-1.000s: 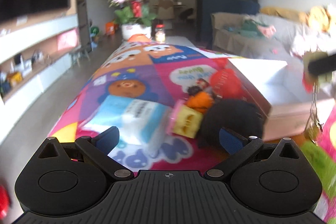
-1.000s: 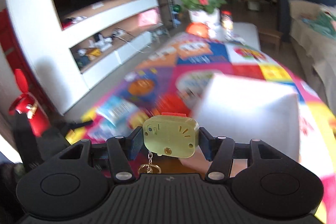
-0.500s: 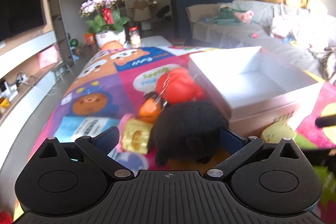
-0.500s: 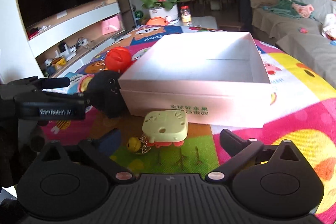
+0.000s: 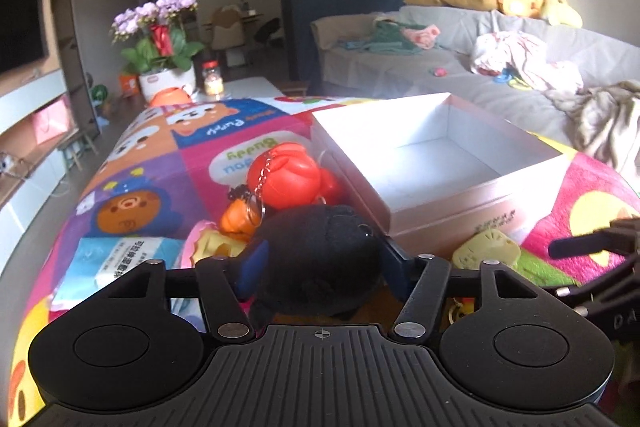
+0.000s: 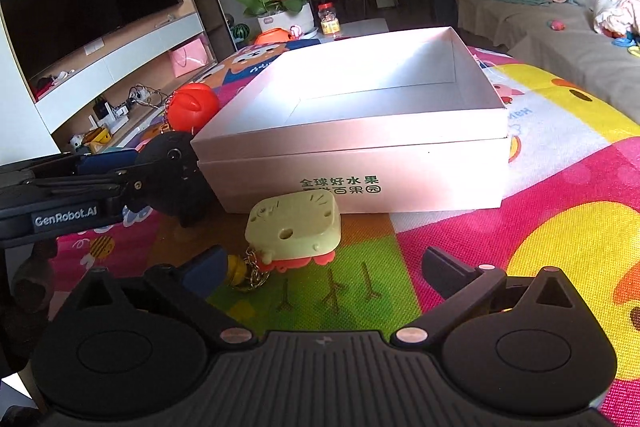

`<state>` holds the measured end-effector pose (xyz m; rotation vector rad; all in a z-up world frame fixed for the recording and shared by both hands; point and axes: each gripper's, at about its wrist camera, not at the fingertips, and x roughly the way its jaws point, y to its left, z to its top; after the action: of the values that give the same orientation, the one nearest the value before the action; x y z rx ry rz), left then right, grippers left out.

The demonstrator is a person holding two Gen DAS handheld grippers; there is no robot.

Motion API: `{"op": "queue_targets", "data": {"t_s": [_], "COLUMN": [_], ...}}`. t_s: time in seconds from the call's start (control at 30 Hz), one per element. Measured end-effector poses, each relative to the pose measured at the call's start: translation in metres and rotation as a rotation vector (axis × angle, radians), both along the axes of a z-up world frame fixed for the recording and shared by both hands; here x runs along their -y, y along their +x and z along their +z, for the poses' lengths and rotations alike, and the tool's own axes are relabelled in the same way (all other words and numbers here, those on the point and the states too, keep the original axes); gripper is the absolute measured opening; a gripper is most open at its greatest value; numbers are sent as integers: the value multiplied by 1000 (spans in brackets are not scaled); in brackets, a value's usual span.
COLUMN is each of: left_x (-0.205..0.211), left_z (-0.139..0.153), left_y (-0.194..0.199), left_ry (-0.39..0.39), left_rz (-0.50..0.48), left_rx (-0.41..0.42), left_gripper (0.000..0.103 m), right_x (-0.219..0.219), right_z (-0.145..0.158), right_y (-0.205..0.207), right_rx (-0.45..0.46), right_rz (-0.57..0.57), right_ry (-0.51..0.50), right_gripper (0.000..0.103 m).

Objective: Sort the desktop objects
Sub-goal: 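Lift the yellow toy with the right tool while the left tool grasps the black plush cat, then lift the black plush cat with the left tool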

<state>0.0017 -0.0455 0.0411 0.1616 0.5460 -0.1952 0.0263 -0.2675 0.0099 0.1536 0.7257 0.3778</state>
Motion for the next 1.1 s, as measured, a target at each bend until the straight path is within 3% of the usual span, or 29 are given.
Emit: {"op": "queue_targets", "data": {"t_s": [0.17,0.33,0.37,0.4,0.43,0.5,0.6,0.8,0.9,0.97,1.1], "left_x": [-8,-10,-10,-10,-10,-14,-20,-15,-6,-1,2], "left_z": [-4,-18,-20,-21,-20,-14,-4,-1,-6,-7,-7], "left_y": [-12,-36,-40,-45,-48,-47,-35,11,22,20,5], "left_ry": [-1,-28,-34,-31,-28,-38,-53,-138,-84,-44,15], "left_rz": [-41,-204,-218,-220,-208,-146,-29,92,105,74,21], "left_rx": [-35,-165,-177,-176,-165,-127,-76,-99,-87,-65,-33], "left_gripper": [63,63,65,73,84,95,97,98,96,86,80], "right_x": [0,-1,-2,-2,-2,-2,-2,-3,-3,-4,-4], "right_z": [-1,-2,-3,-3,-3,-3,-4,-5,-5,-6,-6], "right_y": [0,-1,-1,-1,-1,0,2,2,2,2,2], "right_rx": [2,5,6,6,6,7,8,9,10,10,10], "right_rz": [-2,-3,-3,-3,-3,-3,-4,-5,-5,-5,-5], "right_ry": [4,-3,-5,-5,-6,-8,-10,-16,-22,-21,-23], "right_gripper": [103,103,103,103,103,103,103,103,103,103,103]}}
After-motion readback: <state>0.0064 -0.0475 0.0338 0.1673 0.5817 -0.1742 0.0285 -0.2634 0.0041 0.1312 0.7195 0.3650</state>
